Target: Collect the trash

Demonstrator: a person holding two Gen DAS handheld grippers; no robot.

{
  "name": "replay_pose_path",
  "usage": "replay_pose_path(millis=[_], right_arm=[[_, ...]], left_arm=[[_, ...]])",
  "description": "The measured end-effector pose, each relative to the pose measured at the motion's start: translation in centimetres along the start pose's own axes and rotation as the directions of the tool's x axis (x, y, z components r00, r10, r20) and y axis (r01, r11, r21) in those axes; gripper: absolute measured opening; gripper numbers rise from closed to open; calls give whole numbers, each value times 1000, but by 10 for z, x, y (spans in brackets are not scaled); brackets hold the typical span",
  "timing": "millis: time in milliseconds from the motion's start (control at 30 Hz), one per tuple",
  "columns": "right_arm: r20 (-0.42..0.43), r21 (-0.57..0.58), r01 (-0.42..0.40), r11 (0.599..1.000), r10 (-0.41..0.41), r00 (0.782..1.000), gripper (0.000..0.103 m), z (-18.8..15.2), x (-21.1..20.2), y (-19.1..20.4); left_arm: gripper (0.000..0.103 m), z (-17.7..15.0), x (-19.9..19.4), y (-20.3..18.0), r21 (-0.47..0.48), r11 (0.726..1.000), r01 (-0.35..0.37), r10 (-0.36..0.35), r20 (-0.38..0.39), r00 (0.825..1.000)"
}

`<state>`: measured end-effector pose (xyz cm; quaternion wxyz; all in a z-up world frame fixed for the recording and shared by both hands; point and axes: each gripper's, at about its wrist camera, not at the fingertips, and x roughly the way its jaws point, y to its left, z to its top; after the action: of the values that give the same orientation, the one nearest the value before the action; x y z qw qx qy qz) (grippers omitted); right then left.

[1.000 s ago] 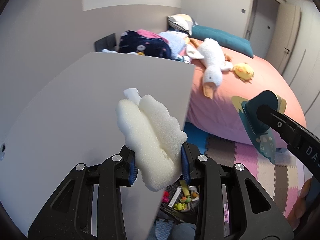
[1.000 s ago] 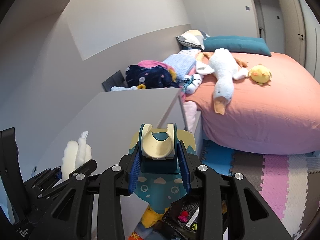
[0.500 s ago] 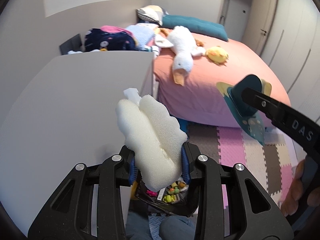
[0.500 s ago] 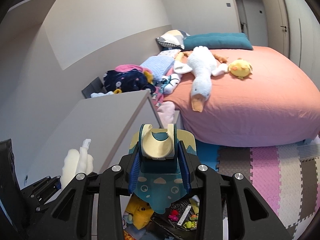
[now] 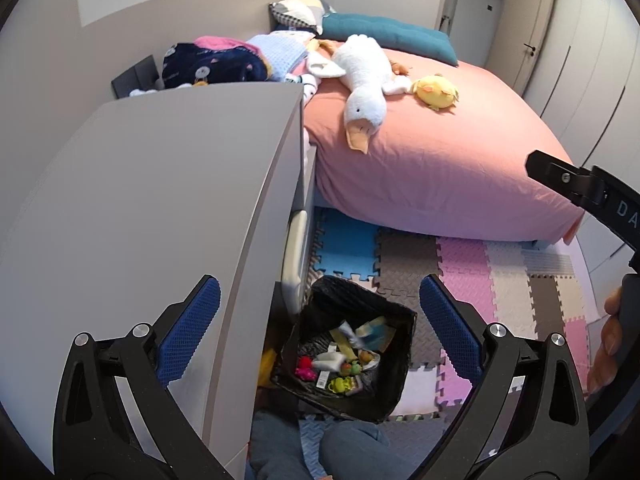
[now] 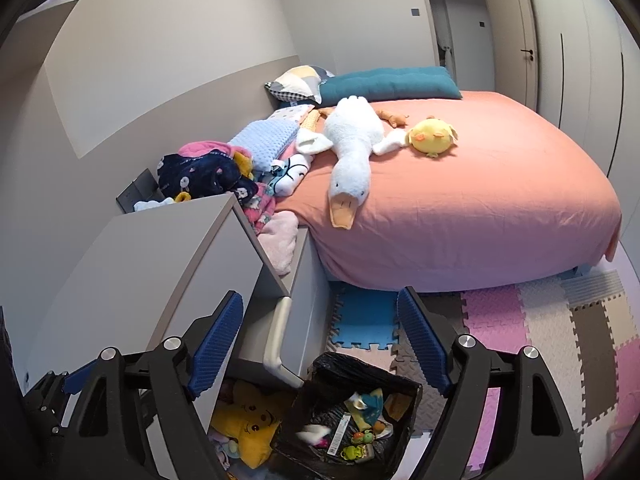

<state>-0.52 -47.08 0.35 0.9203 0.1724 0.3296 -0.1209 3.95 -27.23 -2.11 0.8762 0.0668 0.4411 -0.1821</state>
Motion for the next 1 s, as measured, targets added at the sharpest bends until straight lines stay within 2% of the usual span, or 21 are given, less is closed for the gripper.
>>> replay_pose_path(millis=[300, 500, 1000], right_arm=[[-19, 4, -15, 1000, 15, 1000, 80, -5, 4, 2], [-23, -7, -20, 1000, 20, 1000, 80, -5, 4, 6], [-25, -22, -27, 999, 26, 999, 80, -5, 4, 13]], left_arm=[[96, -3, -5, -3, 30, 999, -19, 19, 15, 1000], [96, -2, -5, 2, 17, 1000, -19, 19, 15, 1000], [96, -2, -10, 8, -5, 1000, 15, -15, 33, 999]])
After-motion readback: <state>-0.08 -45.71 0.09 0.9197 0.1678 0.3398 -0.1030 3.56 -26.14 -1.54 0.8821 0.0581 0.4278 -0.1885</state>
